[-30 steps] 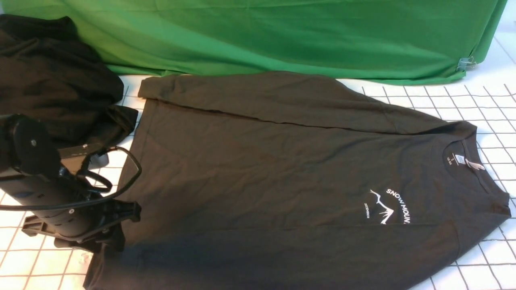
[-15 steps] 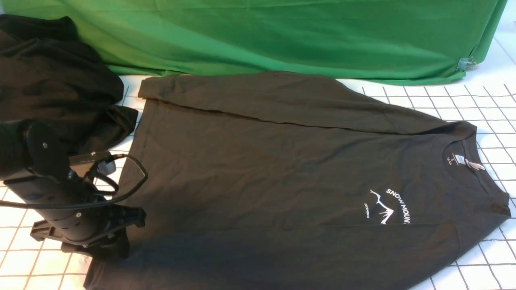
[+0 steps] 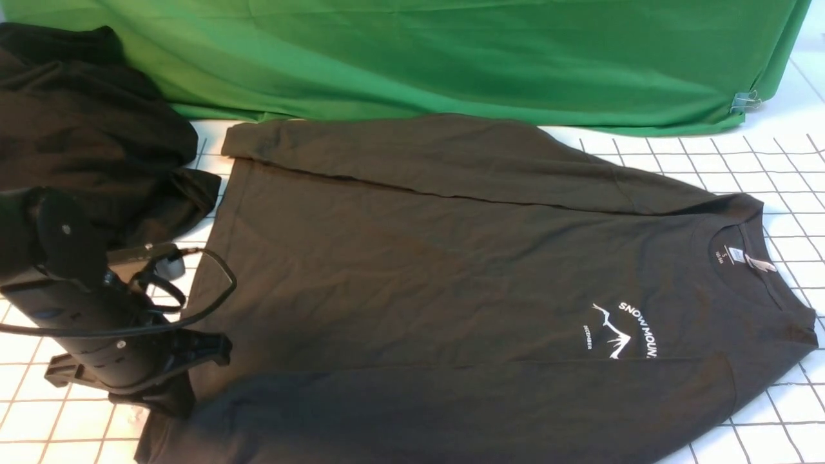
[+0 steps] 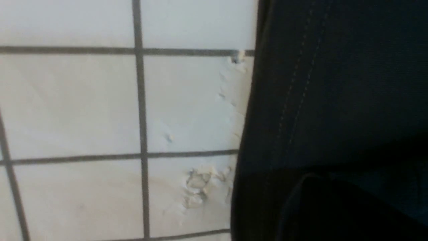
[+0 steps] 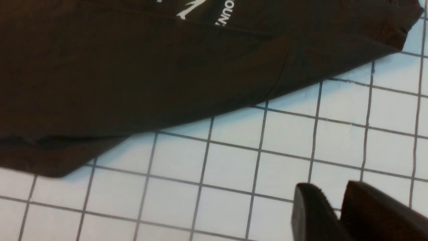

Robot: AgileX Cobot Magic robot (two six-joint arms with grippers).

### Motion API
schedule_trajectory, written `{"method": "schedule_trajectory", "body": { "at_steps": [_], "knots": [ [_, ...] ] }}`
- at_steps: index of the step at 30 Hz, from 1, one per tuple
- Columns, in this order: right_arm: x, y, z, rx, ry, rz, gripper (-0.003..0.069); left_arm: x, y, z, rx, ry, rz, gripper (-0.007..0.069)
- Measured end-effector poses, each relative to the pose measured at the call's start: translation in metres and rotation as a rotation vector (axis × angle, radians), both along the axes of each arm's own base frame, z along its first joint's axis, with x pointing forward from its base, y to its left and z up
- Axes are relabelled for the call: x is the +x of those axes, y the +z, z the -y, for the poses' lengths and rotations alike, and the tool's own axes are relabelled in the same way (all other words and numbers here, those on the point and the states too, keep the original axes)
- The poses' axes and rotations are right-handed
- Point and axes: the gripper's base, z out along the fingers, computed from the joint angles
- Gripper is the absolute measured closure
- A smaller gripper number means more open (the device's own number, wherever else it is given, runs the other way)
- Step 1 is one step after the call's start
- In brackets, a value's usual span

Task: Fold a long-sleeved shirt over a white checkered tablecloth.
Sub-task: 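Grasp the left edge of the dark T-shirt lying flat on the table, then fold the left side of the black T-shirt inward over its body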

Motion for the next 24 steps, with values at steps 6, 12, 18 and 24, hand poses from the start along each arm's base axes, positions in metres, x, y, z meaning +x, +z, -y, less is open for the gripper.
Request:
{"method": "schedule_trajectory", "body": {
  "at_steps": [6,12,18,24],
  "knots": [
    [0.0,0.0,0.0,0.0,0.0,0.0,0.0503,-0.01,0.034,-0.001,-0.021,0.033,0.118,0.0613],
    [0.0,0.0,0.0,0.0,0.0,0.0,0.0496,-0.008,0.061,0.001,-0.039,0.043,0.162,0.0613],
    [0.0,0.0,0.0,0.0,0.0,0.0,0.0483,0.025,0.122,0.005,-0.089,0.087,0.311,0.0613],
    [0.0,0.0,0.0,0.0,0.0,0.001,0.0482,0.076,0.142,0.009,-0.104,0.099,0.325,0.0613]
  ]
}}
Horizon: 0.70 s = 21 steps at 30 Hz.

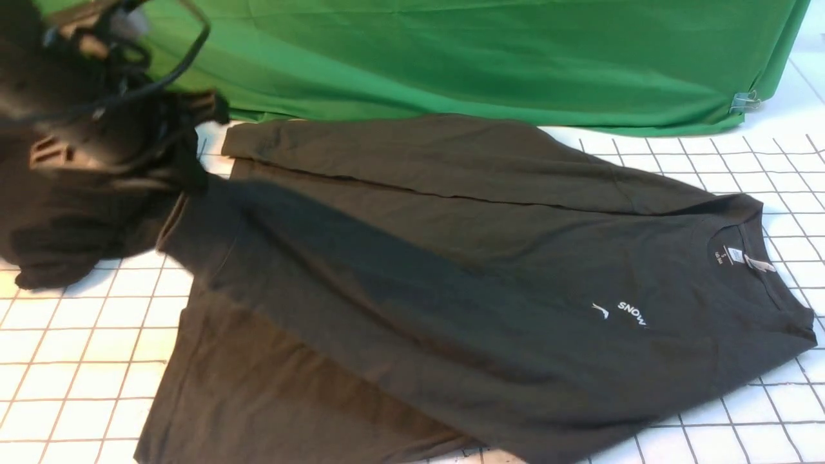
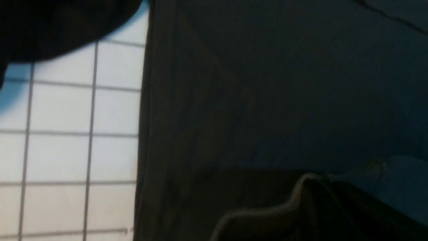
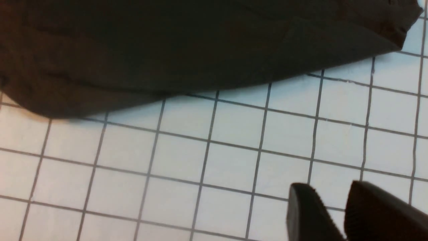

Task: Fold a long-sleeved shirt over a white checkered tablecloth.
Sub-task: 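Fold the left side of the black T-shirt inward over its body, then grab the top left corner of the dark shirt with the left gripper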

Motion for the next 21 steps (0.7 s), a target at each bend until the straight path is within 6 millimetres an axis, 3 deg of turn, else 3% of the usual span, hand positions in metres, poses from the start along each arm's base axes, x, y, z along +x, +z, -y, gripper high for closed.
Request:
{"method": "schedule_trajectory", "body": {
  "at_steps": [3,5,9,11,14,16,21],
  "knots": [
    [0.0,0.0,0.0,0.0,0.0,0.0,0.0481,0.035,-0.027,0.0,0.035,0.008,-0.046,0.0613],
    [0.0,0.0,0.0,0.0,0.0,0.0,0.0481,0.045,-0.035,0.0,0.045,0.01,-0.048,0.0613],
    [0.0,0.0,0.0,0.0,0.0,0.0,0.0479,0.077,-0.077,0.002,0.051,0.019,-0.088,0.0609],
    [0.0,0.0,0.0,0.0,0.0,0.0,0.0476,0.088,-0.088,0.002,0.058,0.02,-0.095,0.0588],
    [0.0,0.0,0.0,0.0,0.0,0.0,0.0471,0.098,-0.089,0.001,0.066,0.043,-0.085,0.054],
    [0.0,0.0,0.0,0.0,0.0,0.0,0.0468,0.112,-0.076,0.0,0.065,0.089,-0.022,0.044],
    [0.0,0.0,0.0,0.0,0.0,0.001,0.0461,0.136,-0.061,-0.001,-0.006,0.141,0.062,0.0284]
  ]
}}
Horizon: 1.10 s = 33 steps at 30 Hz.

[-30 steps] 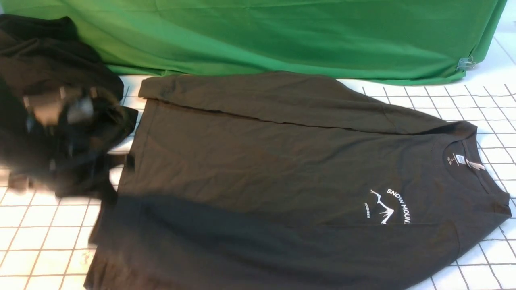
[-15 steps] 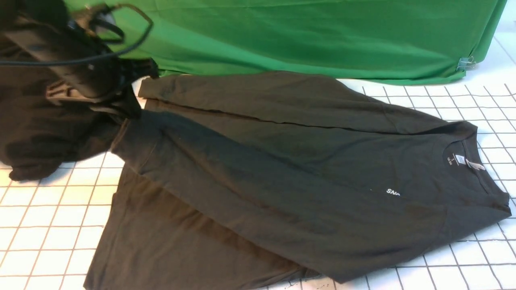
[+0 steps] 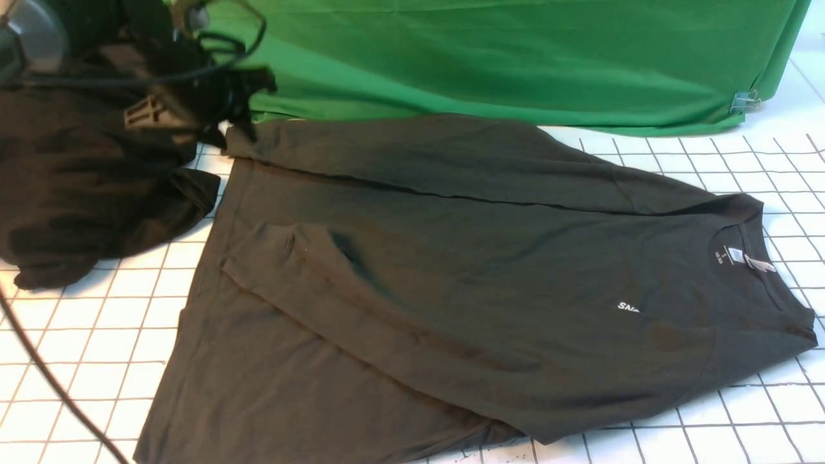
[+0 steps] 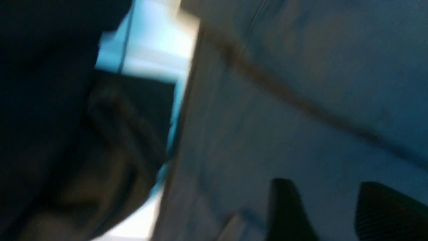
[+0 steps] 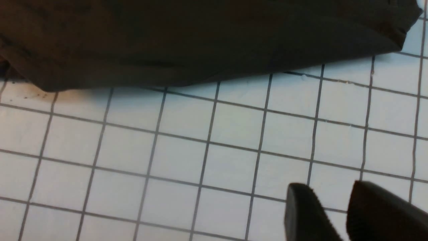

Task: Fold a long-sleeved shirt over a white checkered tablecloth.
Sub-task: 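Grab the top left corner of the dark shirt with the left gripper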

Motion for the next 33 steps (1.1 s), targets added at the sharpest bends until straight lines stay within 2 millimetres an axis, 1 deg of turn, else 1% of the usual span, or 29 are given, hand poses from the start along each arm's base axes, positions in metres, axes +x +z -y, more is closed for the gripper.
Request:
{"method": "schedule_trajectory", "body": {
  "at_steps": [1,3,4,5,6,7,8,9,11,15,16,18,19,21,23,25,28,29,31,33],
  "knots": [
    [0.0,0.0,0.0,0.0,0.0,0.0,0.0461,0.006,-0.005,-0.002,-0.036,0.019,-0.009,0.0255],
    [0.0,0.0,0.0,0.0,0.0,0.0,0.0457,0.018,-0.017,-0.007,-0.101,0.067,-0.031,0.0228],
    [0.0,0.0,0.0,0.0,0.0,0.0,0.0456,0.02,-0.022,-0.008,-0.106,0.073,-0.041,0.0227],
    [0.0,0.0,0.0,0.0,0.0,0.0,0.0453,0.029,-0.034,-0.016,-0.157,0.119,-0.062,0.0221],
    [0.0,0.0,0.0,0.0,0.0,0.0,0.0452,0.03,-0.037,-0.017,-0.161,0.122,-0.068,0.0221],
    [0.0,0.0,0.0,0.0,0.0,0.0,0.045,0.036,-0.048,-0.023,-0.202,0.155,-0.084,0.0223],
    [0.0,0.0,0.0,0.0,0.0,0.0,0.0448,0.041,-0.055,-0.027,-0.238,0.174,-0.092,0.023],
    [0.0,0.0,0.0,0.0,0.0,0.0,0.0448,0.042,-0.056,-0.027,-0.243,0.176,-0.093,0.023],
    [0.0,0.0,0.0,0.0,0.0,0.001,0.0445,0.047,-0.068,-0.03,-0.306,0.199,-0.107,0.0258],
    [0.001,0.001,0.0,0.003,-0.001,0.019,0.044,0.056,-0.09,-0.025,-0.359,0.225,-0.101,0.0309],
    [0.002,0.001,0.0,0.003,-0.001,0.022,0.044,0.056,-0.091,-0.024,-0.364,0.227,-0.1,0.0311],
    [0.002,0.002,0.0,0.004,-0.001,0.032,0.0438,0.061,-0.104,-0.023,-0.389,0.249,-0.08,0.0333],
    [0.002,0.002,0.0,0.005,-0.001,0.034,0.0438,0.062,-0.105,-0.023,-0.39,0.251,-0.081,0.0334],
    [0.003,0.002,0.0,0.006,-0.002,0.036,0.0438,0.063,-0.105,-0.023,-0.399,0.258,-0.069,0.0356],
    [0.003,0.002,0.0,0.013,-0.009,0.039,0.0435,0.066,-0.106,-0.024,-0.397,0.268,-0.041,0.0421],
    [0.003,0.002,0.0,0.017,-0.015,0.038,0.0431,0.067,-0.107,-0.024,-0.395,0.264,-0.029,0.0526],
    [0.003,0.002,0.0,0.019,-0.018,0.039,0.043,0.067,-0.105,-0.024,-0.4,0.249,-0.022,0.0589],
    [0.003,0.002,0.0,0.021,-0.02,0.038,0.043,0.066,-0.096,-0.021,-0.413,0.222,-0.009,0.0611],
    [0.003,0.002,0.0,0.021,-0.021,0.04,0.0428,0.063,-0.084,-0.019,-0.431,0.189,-0.004,0.0614],
    [0.003,0.002,0.0,0.022,-0.021,0.041,0.0424,0.056,-0.056,-0.014,-0.453,0.132,0.005,0.0614]
  ]
}}
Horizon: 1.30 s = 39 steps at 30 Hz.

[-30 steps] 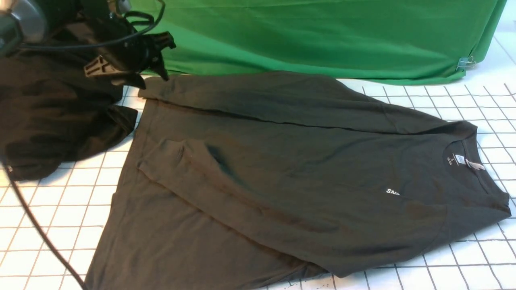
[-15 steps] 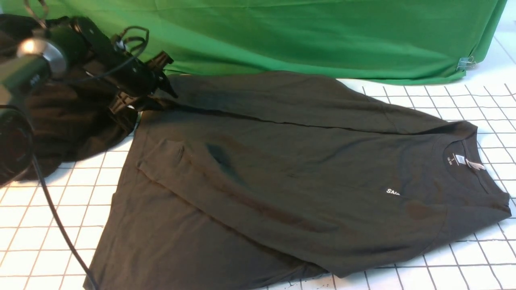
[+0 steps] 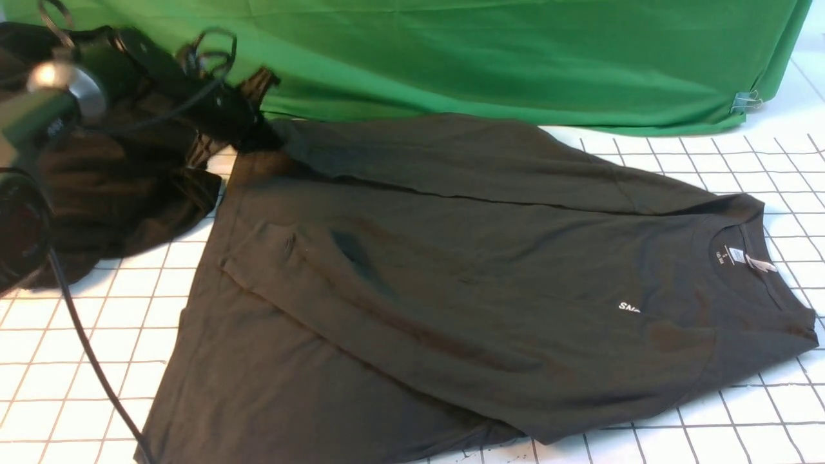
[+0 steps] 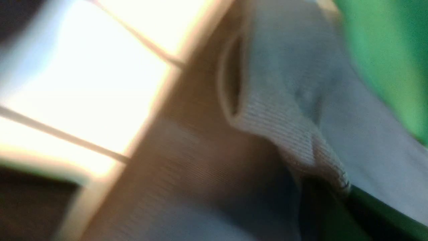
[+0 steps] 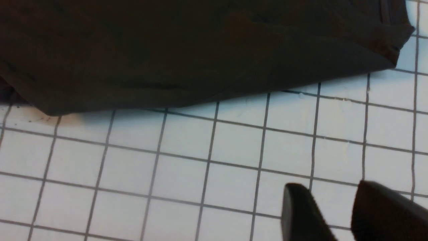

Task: Fold a long-sleeved shirt over a white checkered tablecloth.
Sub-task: 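Fold the left side of the dark shirt inward over its body with the left gripper, then grasp the near edge of the shirt at its hem and shoulder corners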

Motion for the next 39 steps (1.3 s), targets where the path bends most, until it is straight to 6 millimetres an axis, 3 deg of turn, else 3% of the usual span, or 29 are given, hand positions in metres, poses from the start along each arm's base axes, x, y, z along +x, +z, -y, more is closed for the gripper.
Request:
{"method": "schedule_trajectory", "body": {
  "at_steps": [4,5,6,7,9,13,17,24,28,32,34,37,39],
  "knots": [
    [0.0,0.0,0.0,0.0,0.0,0.007,0.0422,-0.028,0.071,0.01,0.002,-0.151,0.061,0.0614],
    [0.001,0.0,0.0,0.0,0.0,0.008,0.0422,-0.031,0.078,0.011,0.007,-0.158,0.071,0.0614],
    [0.001,0.001,0.0,0.001,-0.001,0.02,0.0421,-0.046,0.101,0.015,0.032,-0.211,0.075,0.0614],
    [0.002,0.002,0.0,0.003,-0.001,0.033,0.042,-0.058,0.113,0.018,0.06,-0.241,0.066,0.0614],
    [0.004,0.003,0.0,0.006,-0.002,0.053,0.0421,-0.072,0.117,0.022,0.103,-0.286,0.019,0.0614],
    [0.007,0.006,-0.001,0.012,-0.005,0.1,0.0421,-0.108,0.089,0.033,0.247,-0.377,-0.178,0.0614],
    [0.009,0.008,-0.001,0.016,-0.006,0.135,0.0421,-0.141,0.039,0.046,0.39,-0.399,-0.335,0.0614],
    [0.01,0.008,-0.001,0.017,-0.007,0.14,0.0419,-0.165,-0.005,0.055,0.463,-0.421,-0.398,0.0574],
    [0.011,0.008,-0.001,0.016,-0.006,0.13,0.0419,-0.169,-0.004,0.053,0.496,-0.441,-0.43,0.0476],
    [0.016,0.006,-0.002,0.012,-0.006,0.105,0.0419,-0.167,0.017,0.045,0.586,-0.416,-0.423,0.0356],
    [0.021,0.0,-0.002,0.006,-0.006,0.059,0.0419,-0.172,0.038,0.039,0.642,-0.379,-0.431,0.0266],
    [0.028,-0.009,-0.003,-0.005,-0.005,-0.013,0.0419,-0.188,0.05,0.036,0.629,-0.364,-0.45,0.0182],
    [0.033,-0.018,-0.004,-0.013,-0.004,-0.074,0.0419,-0.211,0.044,0.041,0.604,-0.381,-0.504,0.0143]
  ]
}}
